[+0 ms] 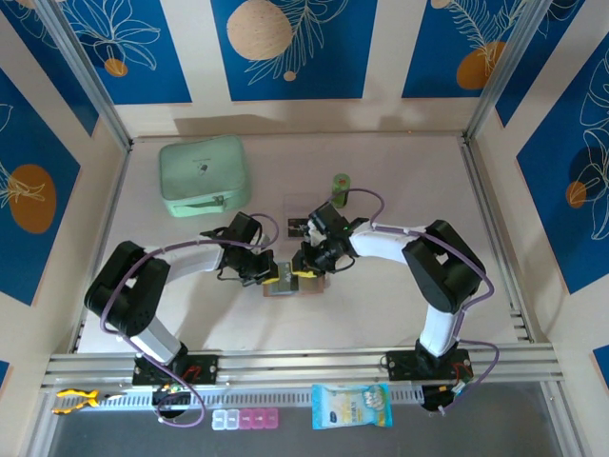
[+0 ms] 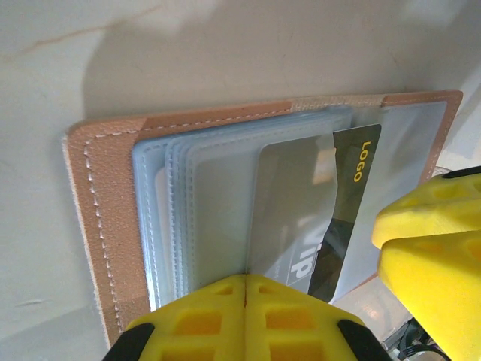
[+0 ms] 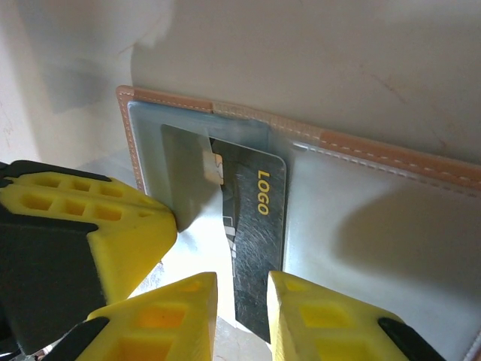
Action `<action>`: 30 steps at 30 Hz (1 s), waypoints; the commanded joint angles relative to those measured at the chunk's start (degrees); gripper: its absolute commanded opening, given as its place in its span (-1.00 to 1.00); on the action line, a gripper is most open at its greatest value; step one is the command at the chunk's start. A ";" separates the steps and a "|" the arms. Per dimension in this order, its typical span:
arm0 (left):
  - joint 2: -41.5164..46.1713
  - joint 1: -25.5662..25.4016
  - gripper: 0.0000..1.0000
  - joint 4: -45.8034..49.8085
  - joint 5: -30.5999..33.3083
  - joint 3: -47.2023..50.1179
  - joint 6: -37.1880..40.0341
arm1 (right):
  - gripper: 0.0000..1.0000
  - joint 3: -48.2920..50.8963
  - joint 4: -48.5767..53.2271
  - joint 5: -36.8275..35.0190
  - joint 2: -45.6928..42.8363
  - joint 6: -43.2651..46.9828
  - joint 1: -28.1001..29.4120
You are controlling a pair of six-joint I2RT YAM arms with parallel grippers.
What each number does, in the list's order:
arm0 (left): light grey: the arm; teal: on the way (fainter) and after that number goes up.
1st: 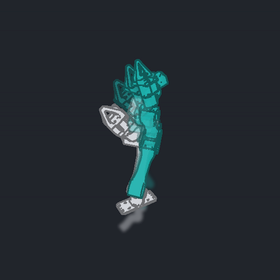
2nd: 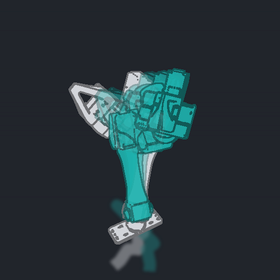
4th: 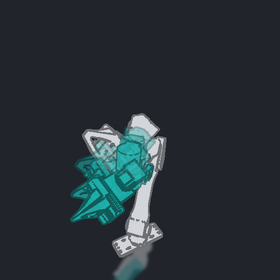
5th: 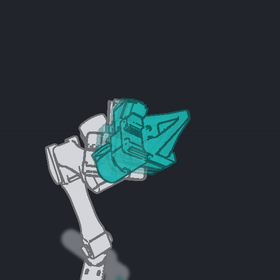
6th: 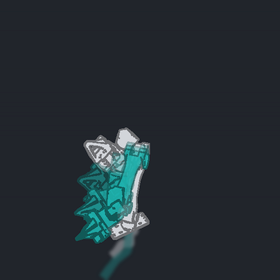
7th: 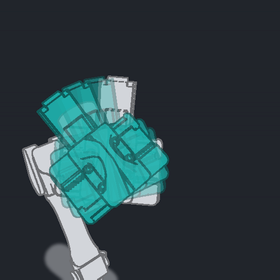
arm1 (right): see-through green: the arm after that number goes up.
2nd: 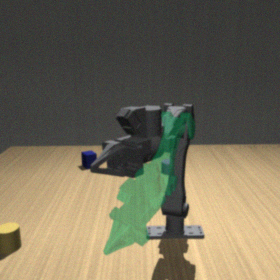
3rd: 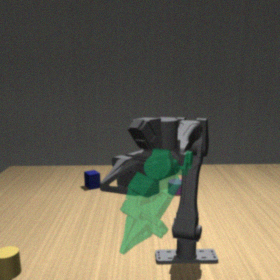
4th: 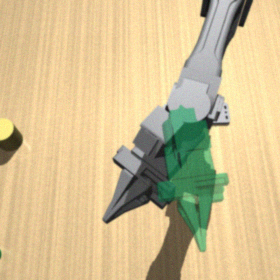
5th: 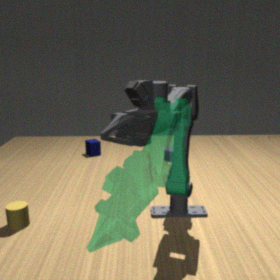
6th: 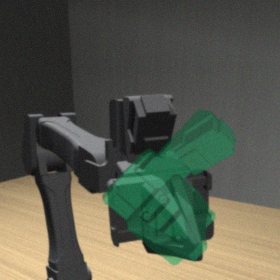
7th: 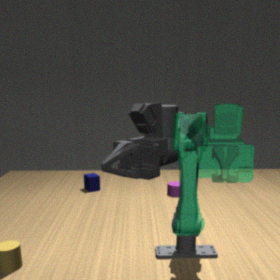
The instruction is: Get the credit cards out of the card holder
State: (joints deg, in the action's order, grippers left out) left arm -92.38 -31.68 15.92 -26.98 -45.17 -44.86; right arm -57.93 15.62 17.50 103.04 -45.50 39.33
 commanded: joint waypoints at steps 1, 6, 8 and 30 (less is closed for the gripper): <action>-1.14 -0.38 -0.96 2.67 2.04 0.22 0.81 | -0.48 0.76 -0.01 2.24 1.44 -0.56 -0.39; -1.31 -0.33 -0.97 2.69 2.09 0.26 0.78 | -0.48 1.15 -1.85 3.92 2.24 -1.08 -0.48; -1.31 -0.37 -0.97 2.71 2.18 0.41 0.74 | -0.48 1.08 -1.98 4.12 2.57 -1.23 -0.53; -1.69 -0.32 -0.98 2.71 2.03 0.26 0.83 | -0.49 2.73 -5.14 6.46 2.24 -2.26 -1.17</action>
State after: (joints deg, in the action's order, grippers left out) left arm -92.47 -31.68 15.92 -26.96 -45.17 -44.84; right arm -56.07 12.23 20.91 104.60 -46.70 38.52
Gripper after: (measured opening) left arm 0.061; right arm 0.255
